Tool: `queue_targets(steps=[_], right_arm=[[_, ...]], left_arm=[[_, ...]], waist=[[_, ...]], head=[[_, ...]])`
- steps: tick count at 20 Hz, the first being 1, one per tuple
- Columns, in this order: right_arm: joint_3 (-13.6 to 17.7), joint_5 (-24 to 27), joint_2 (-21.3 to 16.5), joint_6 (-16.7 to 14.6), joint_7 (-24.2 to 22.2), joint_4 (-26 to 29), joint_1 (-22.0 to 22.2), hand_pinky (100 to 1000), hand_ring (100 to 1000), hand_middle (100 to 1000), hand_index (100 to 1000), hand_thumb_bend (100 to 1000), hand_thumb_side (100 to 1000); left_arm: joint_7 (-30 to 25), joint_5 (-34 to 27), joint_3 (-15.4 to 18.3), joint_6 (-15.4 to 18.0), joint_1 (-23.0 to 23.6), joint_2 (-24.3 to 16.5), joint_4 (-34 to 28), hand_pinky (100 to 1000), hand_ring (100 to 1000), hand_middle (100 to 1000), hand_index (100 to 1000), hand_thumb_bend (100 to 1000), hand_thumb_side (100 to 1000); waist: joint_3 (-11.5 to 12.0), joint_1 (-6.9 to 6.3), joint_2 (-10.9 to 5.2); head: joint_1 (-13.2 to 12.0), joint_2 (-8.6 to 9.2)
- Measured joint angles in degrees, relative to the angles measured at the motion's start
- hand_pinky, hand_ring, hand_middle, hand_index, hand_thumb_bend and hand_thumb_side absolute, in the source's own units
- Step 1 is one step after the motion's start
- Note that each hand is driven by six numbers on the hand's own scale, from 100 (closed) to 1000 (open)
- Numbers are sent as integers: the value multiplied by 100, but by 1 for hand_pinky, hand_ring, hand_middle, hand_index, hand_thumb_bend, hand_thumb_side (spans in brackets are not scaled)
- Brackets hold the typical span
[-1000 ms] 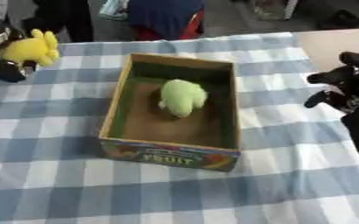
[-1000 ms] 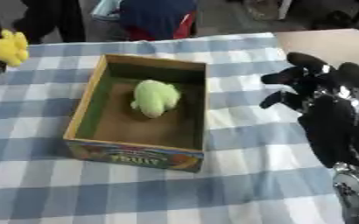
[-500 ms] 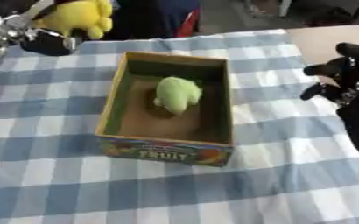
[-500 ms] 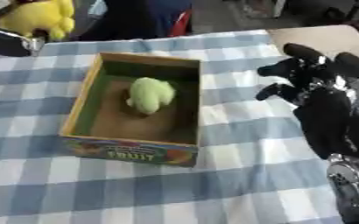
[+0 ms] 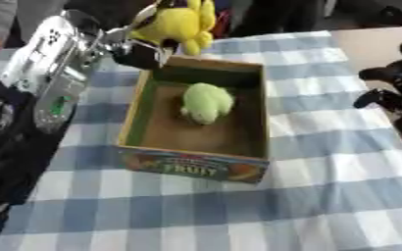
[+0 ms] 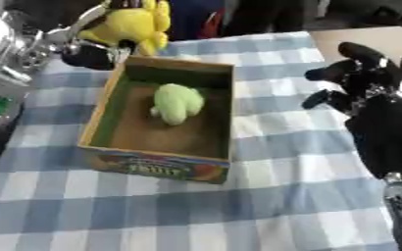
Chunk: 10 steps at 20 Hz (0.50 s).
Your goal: Pick up objects on the table and place them in the box.
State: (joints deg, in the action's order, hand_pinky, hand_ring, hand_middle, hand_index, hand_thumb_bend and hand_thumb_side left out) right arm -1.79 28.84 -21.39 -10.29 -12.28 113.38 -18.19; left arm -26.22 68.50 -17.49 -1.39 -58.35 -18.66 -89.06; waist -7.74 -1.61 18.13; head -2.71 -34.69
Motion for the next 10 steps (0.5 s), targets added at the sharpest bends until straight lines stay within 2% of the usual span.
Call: queue_targets(steps=[3,5,10], right_arm=[[-2,4,2,10,-9,0,-6,569,762,626,850,100,1000],[-4,4,4,25,-24,0,-14,569,762,626,850,100,1000],[-17,0,30,38,-38,0,-6,569,763,623,849,100,1000]], left_arm=[[29,92,-90,49,48,186,172,178,617,446,581,100,181],[52,121,-153,72,95,287,302,175,609,449,591,100,239],[124,226,-252,105,164,477,741,171,598,470,613,100,277]], waist=[[0,1,0],[-11,1,1],[-60,1,3]], head=[[-25,1],[-27,2],[-53,22]])
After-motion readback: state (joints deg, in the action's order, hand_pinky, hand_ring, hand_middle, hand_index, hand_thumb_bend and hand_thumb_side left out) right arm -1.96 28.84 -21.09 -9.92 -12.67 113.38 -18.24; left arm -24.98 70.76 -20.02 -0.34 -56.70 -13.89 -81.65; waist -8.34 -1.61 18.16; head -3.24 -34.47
